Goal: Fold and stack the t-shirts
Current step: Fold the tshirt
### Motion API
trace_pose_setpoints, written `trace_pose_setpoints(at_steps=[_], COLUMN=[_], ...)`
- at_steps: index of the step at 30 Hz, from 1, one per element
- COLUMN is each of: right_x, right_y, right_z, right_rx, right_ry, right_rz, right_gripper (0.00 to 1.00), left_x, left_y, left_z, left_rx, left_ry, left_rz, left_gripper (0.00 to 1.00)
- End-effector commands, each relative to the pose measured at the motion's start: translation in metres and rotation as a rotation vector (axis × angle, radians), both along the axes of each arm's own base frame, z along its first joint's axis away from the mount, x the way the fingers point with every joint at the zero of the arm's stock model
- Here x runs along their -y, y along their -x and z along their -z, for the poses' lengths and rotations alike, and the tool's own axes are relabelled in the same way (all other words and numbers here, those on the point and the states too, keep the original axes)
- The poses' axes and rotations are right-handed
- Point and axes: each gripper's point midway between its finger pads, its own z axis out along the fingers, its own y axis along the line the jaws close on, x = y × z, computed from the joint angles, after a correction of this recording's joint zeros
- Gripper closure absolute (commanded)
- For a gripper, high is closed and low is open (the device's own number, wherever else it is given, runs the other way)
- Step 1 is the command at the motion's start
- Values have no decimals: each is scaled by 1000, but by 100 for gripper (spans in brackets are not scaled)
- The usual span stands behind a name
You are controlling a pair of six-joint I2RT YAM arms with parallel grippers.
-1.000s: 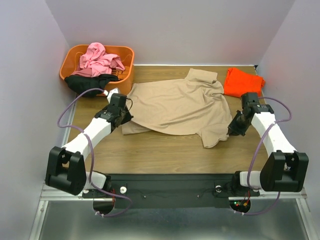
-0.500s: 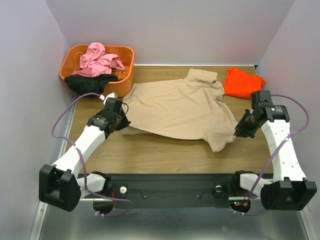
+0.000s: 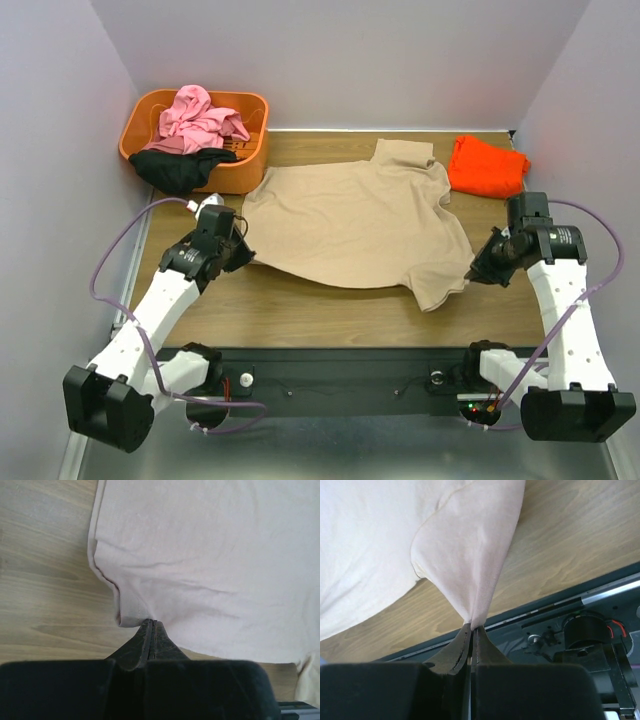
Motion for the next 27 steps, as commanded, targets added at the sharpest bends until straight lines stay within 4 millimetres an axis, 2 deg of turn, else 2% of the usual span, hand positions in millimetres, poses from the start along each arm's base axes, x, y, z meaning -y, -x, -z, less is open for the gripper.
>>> trace_pose_setpoints(at_steps=[1, 4, 7, 8, 10, 11, 14, 15, 17, 18, 19, 20, 21, 25, 26, 27], right_x=[-13, -9, 7, 12, 15, 17, 23, 23, 24, 24, 25, 26, 25, 26, 27, 29], right_y=[24, 23, 7, -7, -24, -40, -69, -78, -99, -106, -114, -127, -136, -170, -178, -190], right_z=[10, 15, 13, 12, 12, 14, 19, 27, 28, 28, 35, 31, 39, 43, 54, 48], right_rx=[-76, -100, -89, -68, -36, -14, 22, 5, 40, 52, 38, 73, 53, 84, 60, 82], right_ry=[-66, -41, 44, 71, 88, 92, 122, 119, 117, 119, 120, 126, 122, 126, 130, 140], right_rz=[-15, -21, -29, -27, -27, -23, -11, -15, -15, -15, -15, -18, -25, -53, -64, -68], right_gripper=[100, 100, 100, 100, 100, 100, 100, 100, 100, 100, 100, 100, 100, 100, 100, 100], left_x=[-5, -9, -9, -9, -7, -6, 2, 5, 7, 8, 7, 6, 7, 6, 5, 2], left_y=[13, 13, 5, 2, -8, -11, -24, -31, -42, -49, -54, -59, -66, -83, -86, -89], left_z=[-2, -8, -12, -12, -6, -3, 6, 3, 6, 1, 7, 7, 9, 13, 14, 14], left_rx=[-19, -8, 12, 13, -7, -16, -49, -40, -40, -25, -43, -42, -52, -63, -61, -62], left_ry=[7, 5, -15, -26, -54, -75, -98, -97, -109, -111, -120, -123, -132, -139, -145, -151], left_rz=[-36, -58, -53, -44, -23, 1, 54, 63, 76, 75, 74, 76, 86, 88, 87, 79], left_gripper=[100, 100, 100, 100, 100, 100, 100, 100, 100, 100, 100, 100, 100, 100, 100, 100])
